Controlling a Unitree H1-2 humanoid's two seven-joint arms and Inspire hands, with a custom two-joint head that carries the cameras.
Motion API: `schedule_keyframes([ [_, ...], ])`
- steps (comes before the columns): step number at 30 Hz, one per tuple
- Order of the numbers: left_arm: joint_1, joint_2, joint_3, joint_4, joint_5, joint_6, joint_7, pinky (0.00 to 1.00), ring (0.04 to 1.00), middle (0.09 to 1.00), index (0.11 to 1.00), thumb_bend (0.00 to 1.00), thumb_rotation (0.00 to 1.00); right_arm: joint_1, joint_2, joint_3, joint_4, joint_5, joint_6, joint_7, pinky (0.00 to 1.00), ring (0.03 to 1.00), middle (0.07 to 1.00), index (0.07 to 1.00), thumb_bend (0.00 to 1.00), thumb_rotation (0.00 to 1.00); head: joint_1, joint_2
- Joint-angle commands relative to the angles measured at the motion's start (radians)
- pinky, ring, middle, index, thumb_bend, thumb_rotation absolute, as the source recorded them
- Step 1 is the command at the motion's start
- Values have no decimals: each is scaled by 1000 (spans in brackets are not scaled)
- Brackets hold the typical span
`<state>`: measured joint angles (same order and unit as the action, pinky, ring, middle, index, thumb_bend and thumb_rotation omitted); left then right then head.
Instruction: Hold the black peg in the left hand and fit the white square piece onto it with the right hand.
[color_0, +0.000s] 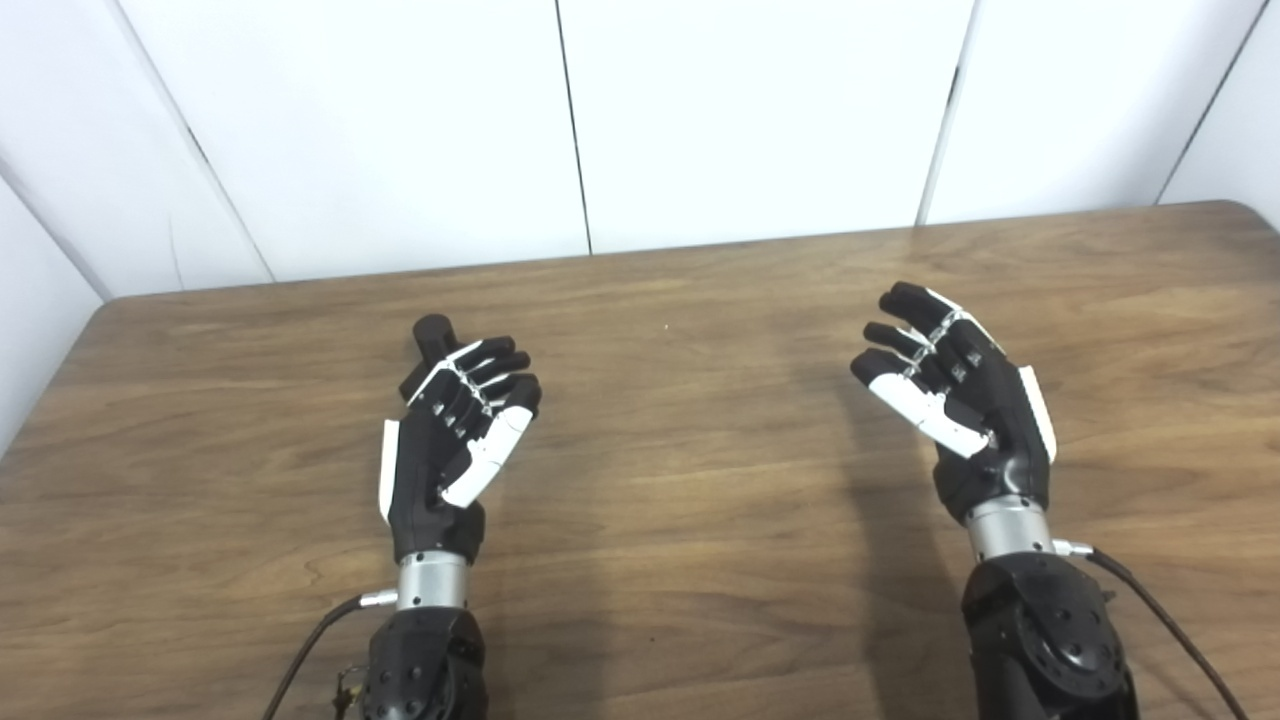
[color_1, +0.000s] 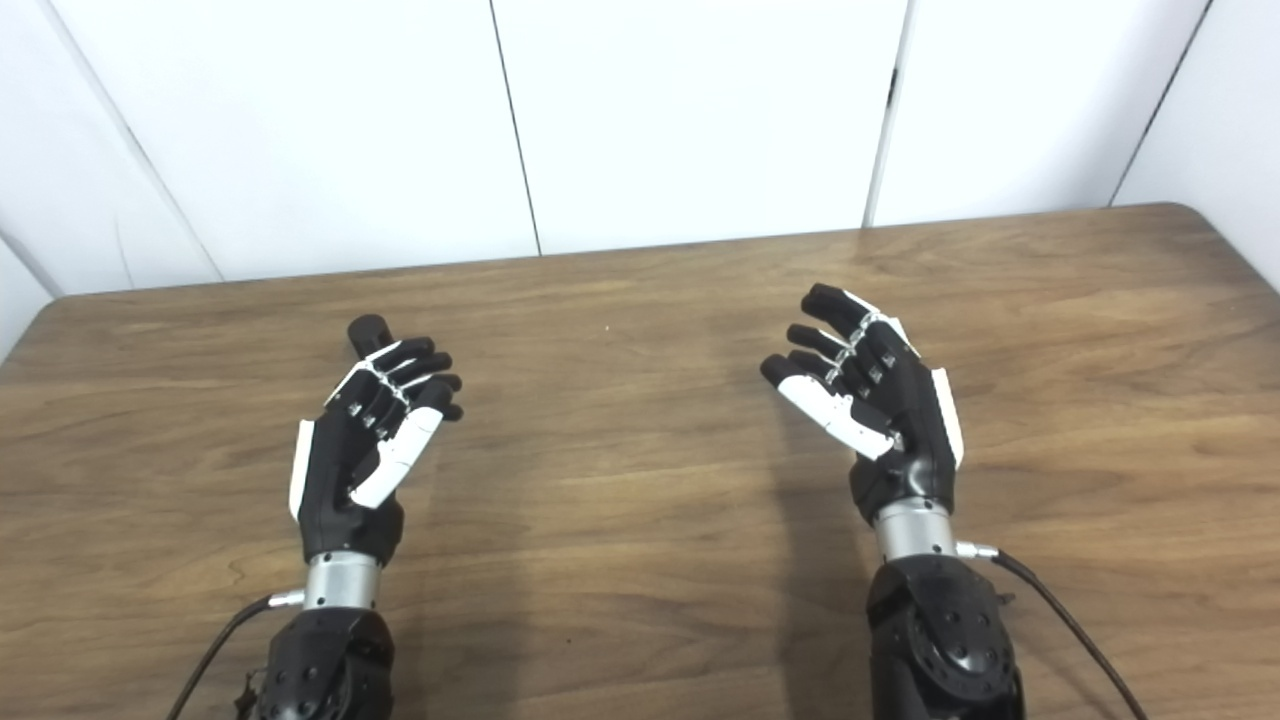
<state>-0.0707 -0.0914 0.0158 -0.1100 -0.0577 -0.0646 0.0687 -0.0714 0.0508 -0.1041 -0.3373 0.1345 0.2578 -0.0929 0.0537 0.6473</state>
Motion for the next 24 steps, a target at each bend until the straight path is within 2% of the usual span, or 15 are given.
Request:
schedule_keyframes([
  [1,-19,-3,-7,-42,9,-28,-5,515,615,657,637,725,309,-25,6,2,-36,10,-17,4,678,708,755,712,656,127,31,-5],
  [4,-17,-9,-17,-31,29,-40,0,528,636,658,632,710,307,-20,-4,-7,-34,24,-23,12,667,706,760,714,645,111,103,-21],
  [8,-17,-37,-31,-11,37,-53,7,531,636,656,631,752,299,-13,-20,-27,-27,53,-35,21,663,691,762,714,629,87,210,-50],
  [11,-18,-55,-41,8,62,-63,22,527,637,658,633,762,314,-12,-31,-39,-27,64,-27,23,688,704,775,729,623,101,264,-67],
  [16,-18,-65,-48,27,99,-76,36,533,631,666,639,774,337,-12,-39,-40,-41,80,-10,26,684,707,796,746,528,59,278,-76],
  [24,-14,-54,-46,10,94,-69,36,526,634,669,641,799,325,-6,-33,-33,-62,83,6,16,699,716,798,748,519,30,273,-75],
])
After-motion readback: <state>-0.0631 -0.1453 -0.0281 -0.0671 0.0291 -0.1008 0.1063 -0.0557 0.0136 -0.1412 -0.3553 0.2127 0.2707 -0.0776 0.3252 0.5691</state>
